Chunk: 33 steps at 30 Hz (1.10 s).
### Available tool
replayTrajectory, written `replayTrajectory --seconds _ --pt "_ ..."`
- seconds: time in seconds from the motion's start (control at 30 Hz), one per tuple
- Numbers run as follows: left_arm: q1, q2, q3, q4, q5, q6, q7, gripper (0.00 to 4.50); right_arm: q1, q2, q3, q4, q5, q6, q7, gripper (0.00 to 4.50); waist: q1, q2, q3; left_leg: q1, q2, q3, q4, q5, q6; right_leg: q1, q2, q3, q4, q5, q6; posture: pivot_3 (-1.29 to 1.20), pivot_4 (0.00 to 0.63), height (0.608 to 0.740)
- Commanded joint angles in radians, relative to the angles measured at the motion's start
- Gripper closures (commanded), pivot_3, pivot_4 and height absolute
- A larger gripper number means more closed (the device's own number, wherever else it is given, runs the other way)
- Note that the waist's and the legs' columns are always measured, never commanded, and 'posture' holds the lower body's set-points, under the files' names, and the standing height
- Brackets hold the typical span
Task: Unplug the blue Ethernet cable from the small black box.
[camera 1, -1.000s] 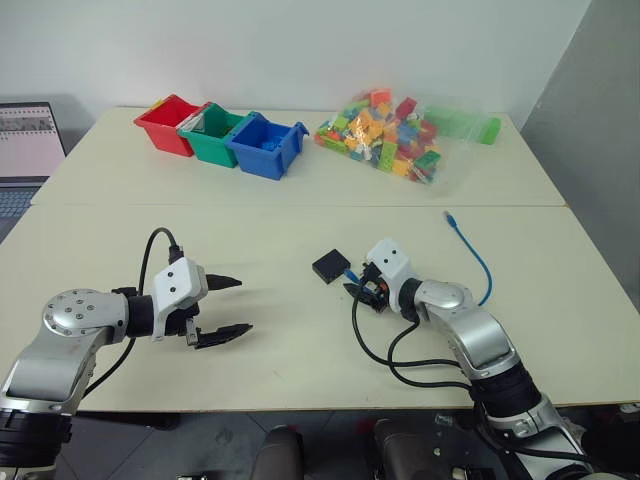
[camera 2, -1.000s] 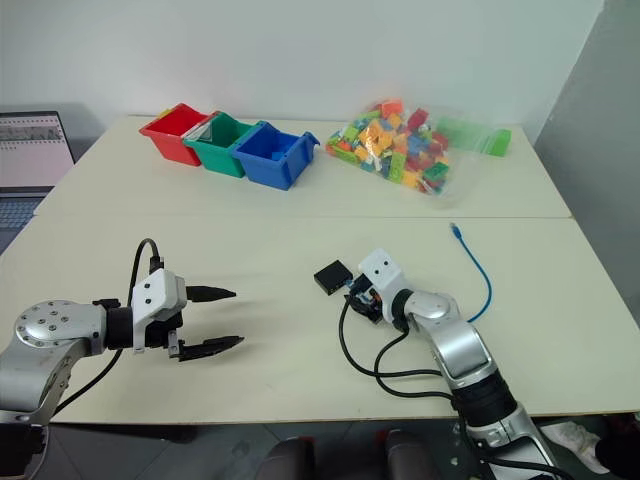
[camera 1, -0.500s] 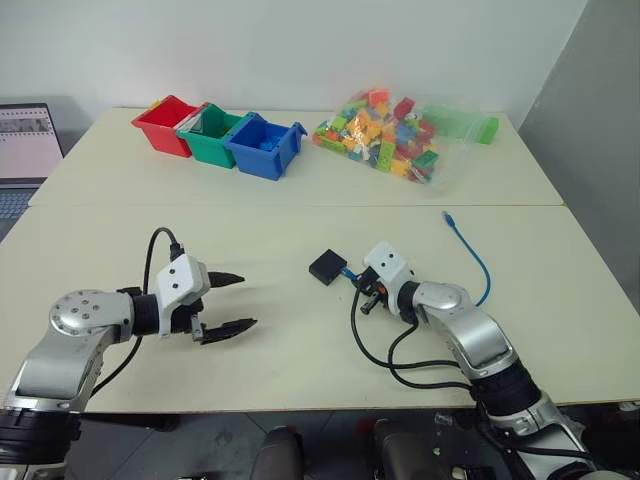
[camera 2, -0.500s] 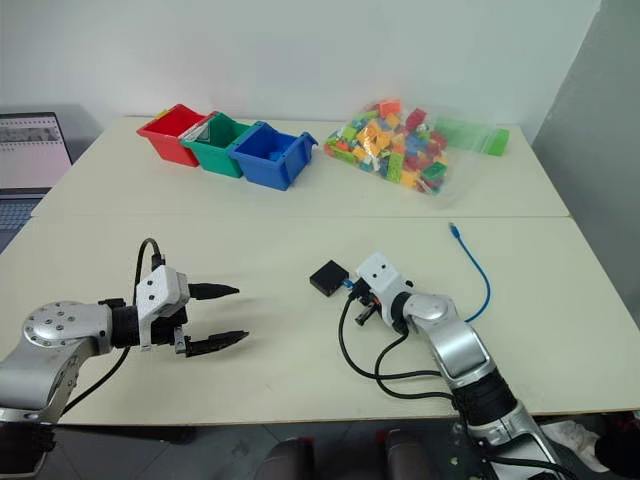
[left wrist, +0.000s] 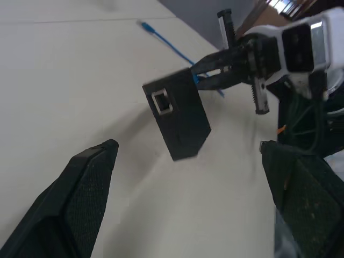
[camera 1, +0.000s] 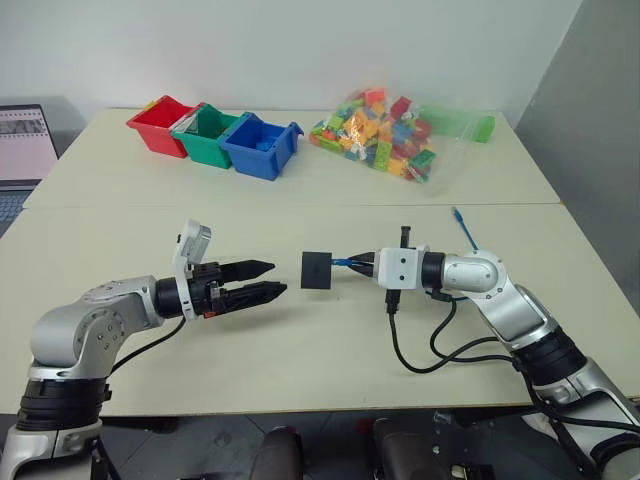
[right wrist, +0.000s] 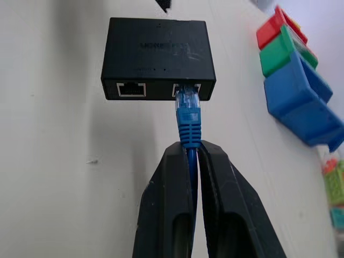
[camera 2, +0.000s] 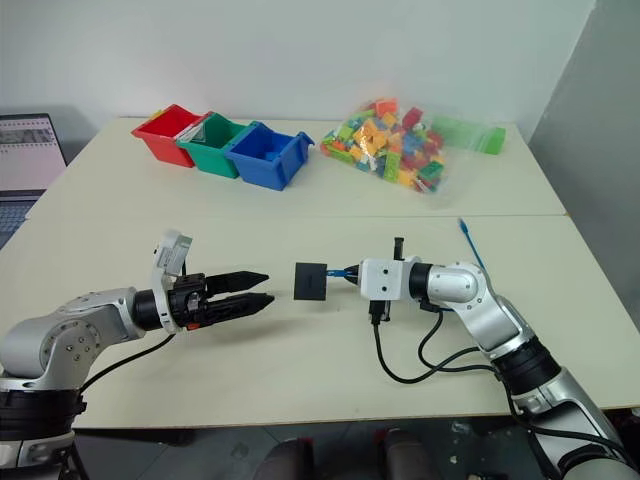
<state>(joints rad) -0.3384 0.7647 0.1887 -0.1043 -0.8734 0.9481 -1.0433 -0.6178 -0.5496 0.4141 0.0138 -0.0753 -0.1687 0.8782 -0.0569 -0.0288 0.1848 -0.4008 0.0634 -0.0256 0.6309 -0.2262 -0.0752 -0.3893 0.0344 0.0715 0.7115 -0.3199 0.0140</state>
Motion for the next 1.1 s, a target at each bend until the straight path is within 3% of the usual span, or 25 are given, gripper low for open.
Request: replayTrajectory --seconds 0.03,0.27,0.57,0.9,0.97,1.03,1.1 --pt "-0.035 -0.009 0.039 -0.043 -0.098 0.082 0.023 0.0 -0.037 0.002 -0.034 -0.026 0.033 -0.063 0.042 4.49 0.0 0.0 0.0 0.0 0.0 0.0 0.0 0.0 0.0 0.0 0.0 0.0 0.0 0.0 0.0 0.0 0.15 0.74" --pt "-0.05 -0.035 0.04 -0.066 -0.172 0.146 0.065 0.0 -0.052 0.032 -0.054 -0.067 0.064 -0.038 0.056 4.49 0.002 0.0 0.0 0.0 0.0 0.0 0.001 0.0 0.0 0.0 0.0 0.0 0.001 0.001 -0.001 0.0 0.15 0.74" --pt "-0.067 -0.052 0.053 -0.026 -0.199 0.162 0.093 1.57 -0.056 0.05 -0.074 -0.089 0.068 -0.027 0.052 4.5 0.005 0.0 0.0 0.0 0.0 0.0 0.001 0.0 0.0 0.0 0.0 0.0 0.001 0.001 -0.001 0.0 0.15 0.74" --pt "-0.059 -0.056 0.04 -0.018 -0.196 0.159 0.101 3.67 -0.059 0.052 -0.067 -0.101 0.045 -0.026 0.047 4.5 0.005 0.0 0.0 0.0 0.0 0.0 0.001 0.0 0.0 0.0 -0.001 0.0 0.001 0.001 -0.001 0.0 0.15 0.74" --pt "-0.058 -0.055 0.036 -0.017 -0.191 0.157 0.099 3.73 -0.054 0.047 -0.061 -0.111 0.041 -0.017 0.056 4.5 0.005 0.0 0.0 0.0 0.0 0.0 0.001 0.0 0.0 0.0 -0.001 0.0 0.001 0.001 -0.001 0.0 0.15 0.74" --pt "-0.054 -0.045 0.024 -0.022 -0.175 0.147 0.084 3.73 -0.045 0.034 -0.056 -0.132 0.057 0.015 0.086 3.83 0.005 0.0 0.0 0.0 0.0 0.0 0.001 0.0 0.0 0.0 -0.001 0.0 0.001 0.001 -0.001 0.0 0.15 0.74" --pt "-0.038 -0.024 -0.001 -0.046 -0.147 0.118 0.042 3.73 -0.038 0.022 -0.055 -0.155 0.078 0.061 0.114 3.5 0.005 0.0 0.0 0.0 0.0 0.0 0.001 0.0 0.0 0.0 -0.001 0.0 0.001 0.001 -0.001 0.0 0.15 0.74"
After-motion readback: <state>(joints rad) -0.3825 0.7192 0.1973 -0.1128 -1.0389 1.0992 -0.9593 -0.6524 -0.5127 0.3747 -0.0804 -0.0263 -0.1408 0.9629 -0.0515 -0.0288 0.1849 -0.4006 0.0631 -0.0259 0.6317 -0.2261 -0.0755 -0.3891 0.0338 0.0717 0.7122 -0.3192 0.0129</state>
